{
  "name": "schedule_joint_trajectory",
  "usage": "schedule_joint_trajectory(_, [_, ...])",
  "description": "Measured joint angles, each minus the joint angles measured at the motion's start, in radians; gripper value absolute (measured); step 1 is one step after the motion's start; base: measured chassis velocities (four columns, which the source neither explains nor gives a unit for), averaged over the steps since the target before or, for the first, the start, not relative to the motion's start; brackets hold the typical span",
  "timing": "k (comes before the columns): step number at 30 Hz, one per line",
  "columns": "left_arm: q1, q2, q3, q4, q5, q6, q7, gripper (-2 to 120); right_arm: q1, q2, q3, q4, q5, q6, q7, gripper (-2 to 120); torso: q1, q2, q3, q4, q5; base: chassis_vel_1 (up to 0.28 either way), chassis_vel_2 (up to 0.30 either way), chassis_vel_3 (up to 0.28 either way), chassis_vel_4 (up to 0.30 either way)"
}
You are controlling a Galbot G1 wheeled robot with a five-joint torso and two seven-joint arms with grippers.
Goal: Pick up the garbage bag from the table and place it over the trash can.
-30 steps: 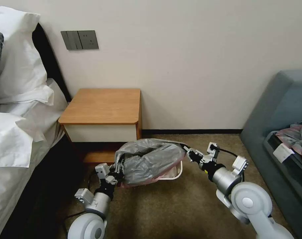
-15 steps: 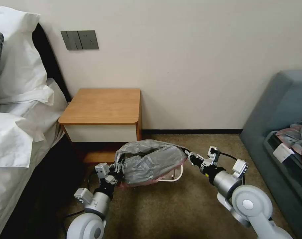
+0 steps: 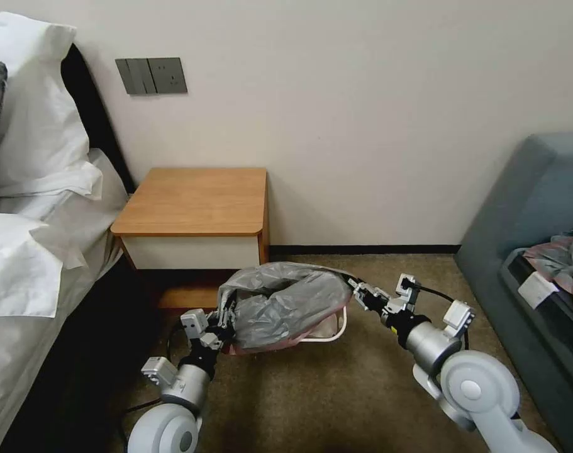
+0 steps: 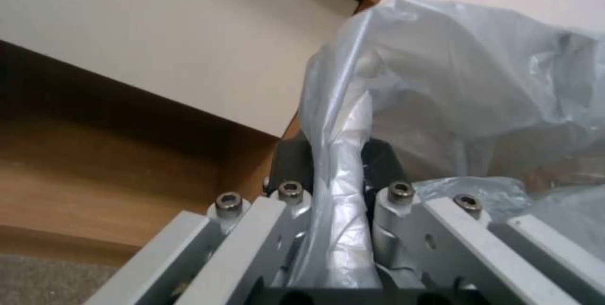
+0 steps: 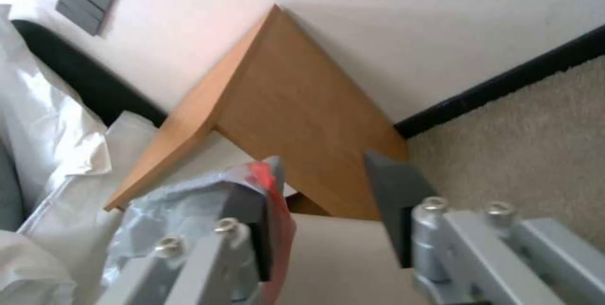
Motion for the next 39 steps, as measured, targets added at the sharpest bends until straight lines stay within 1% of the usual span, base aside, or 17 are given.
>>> schedule_joint_trajectory(1, [-0.001, 0.000, -0.001, 0.002, 0.001, -0.001, 0.000, 6, -0.008, 0.002, 0.004, 0.009, -0.002, 0.001, 0.000, 44, 0.000, 0.000, 0.000, -0.0001, -0.0001, 0.000, 0.000, 0.000, 0.000])
schedule_joint_trajectory(2, [-0.001, 0.000, -0.001, 0.002, 0.001, -0.001, 0.000, 6, -0.008, 0.002, 0.004, 0.009, -0.002, 0.001, 0.000, 44, 0.000, 0.000, 0.000, -0.0001, -0.0001, 0.000, 0.000, 0.000, 0.000])
schedule_joint_trajectory(3, [-0.002, 0.001, -0.001, 0.004, 0.001, -0.001, 0.000, 6, -0.017, 0.004, 0.008, 0.023, -0.002, 0.001, -0.001, 52, 0.000, 0.000, 0.000, 0.0000, 0.0000, 0.000, 0.000, 0.000, 0.000])
schedule_joint_trajectory(4, [-0.002, 0.001, -0.001, 0.004, 0.001, -0.001, 0.000, 6, -0.017, 0.004, 0.008, 0.023, -0.002, 0.001, -0.001, 52, 0.000, 0.000, 0.000, 0.0000, 0.0000, 0.000, 0.000, 0.000, 0.000])
schedule_joint_trajectory(5, [-0.003, 0.000, -0.001, 0.009, 0.002, -0.002, 0.001, 6, -0.025, 0.007, 0.012, 0.051, 0.006, 0.001, -0.001, 64, 0.000, 0.000, 0.000, 0.0000, -0.0001, 0.000, 0.000, 0.000, 0.000])
schedule_joint_trajectory(6, [-0.003, 0.000, -0.001, 0.009, 0.002, -0.002, 0.001, 6, -0.025, 0.007, 0.012, 0.051, 0.006, 0.001, -0.001, 64, 0.000, 0.000, 0.000, 0.0000, -0.0001, 0.000, 0.000, 0.000, 0.000])
schedule_joint_trajectory(8, [-0.004, 0.000, 0.000, 0.011, 0.002, -0.002, 0.002, 6, -0.024, 0.007, 0.013, 0.057, 0.015, 0.001, -0.001, 70, 0.000, 0.000, 0.000, 0.0000, 0.0000, 0.000, 0.000, 0.000, 0.000])
schedule_joint_trajectory(11, [-0.005, 0.000, 0.000, 0.011, 0.002, -0.002, 0.002, 6, -0.032, 0.005, 0.017, 0.083, 0.030, 0.000, 0.006, 85, 0.000, 0.000, 0.000, 0.0001, 0.0000, 0.000, 0.000, 0.000, 0.000])
schedule_joint_trajectory(12, [-0.005, 0.000, 0.000, 0.011, 0.002, -0.002, 0.002, 6, -0.032, 0.005, 0.017, 0.083, 0.030, 0.000, 0.006, 85, 0.000, 0.000, 0.000, 0.0001, 0.0000, 0.000, 0.000, 0.000, 0.000])
schedule_joint_trajectory(14, [-0.005, 0.001, -0.008, 0.011, 0.001, -0.003, -0.001, 6, -0.051, 0.005, 0.026, 0.118, 0.036, -0.002, 0.023, 97, 0.000, 0.000, 0.000, 0.0000, 0.0000, 0.000, 0.000, 0.000, 0.000])
schedule_joint_trajectory(19, [-0.005, -0.001, -0.021, 0.005, -0.001, -0.003, -0.015, 6, -0.073, 0.007, 0.030, 0.190, 0.068, -0.002, 0.076, 100, 0.000, 0.000, 0.000, 0.0001, 0.0000, 0.000, 0.000, 0.000, 0.000])
schedule_joint_trajectory(22, [-0.009, -0.004, -0.029, 0.000, -0.001, -0.003, -0.035, 6, -0.092, 0.006, 0.006, 0.274, 0.153, 0.000, 0.165, 100, 0.000, 0.000, 0.000, 0.0000, -0.0002, 0.000, 0.000, 0.000, 0.000])
schedule_joint_trajectory(23, [-0.009, -0.004, -0.029, 0.000, -0.001, -0.003, -0.035, 6, -0.092, 0.006, 0.006, 0.274, 0.153, 0.000, 0.165, 100, 0.000, 0.000, 0.000, 0.0000, -0.0002, 0.000, 0.000, 0.000, 0.000])
schedule_joint_trajectory(26, [-0.014, -0.004, -0.030, -0.003, 0.000, -0.002, -0.051, 6, -0.104, -0.004, -0.032, 0.291, 0.318, 0.000, 0.296, 100, 0.000, 0.000, 0.000, 0.0000, 0.0001, 0.000, 0.000, 0.000, 0.000])
schedule_joint_trajectory(27, [-0.014, -0.004, -0.030, -0.003, 0.000, -0.002, -0.051, 6, -0.104, -0.004, -0.032, 0.291, 0.318, 0.000, 0.296, 100, 0.000, 0.000, 0.000, 0.0000, 0.0001, 0.000, 0.000, 0.000, 0.000])
schedule_joint_trajectory(30, [-0.018, -0.004, -0.028, -0.012, 0.005, 0.000, -0.062, 6, -0.098, -0.010, -0.066, 0.292, 0.449, -0.006, 0.381, 100, 0.000, 0.000, 0.000, 0.0000, 0.0000, 0.000, 0.000, 0.000, 0.000])
schedule_joint_trajectory(39, [-0.011, -0.001, -0.027, -0.037, 0.051, -0.002, -0.064, 6, -0.064, 0.010, -0.102, 0.290, 0.548, -0.007, 0.420, 100, 0.000, 0.000, 0.000, 0.0000, 0.0000, 0.000, 0.000, 0.000, 0.000])
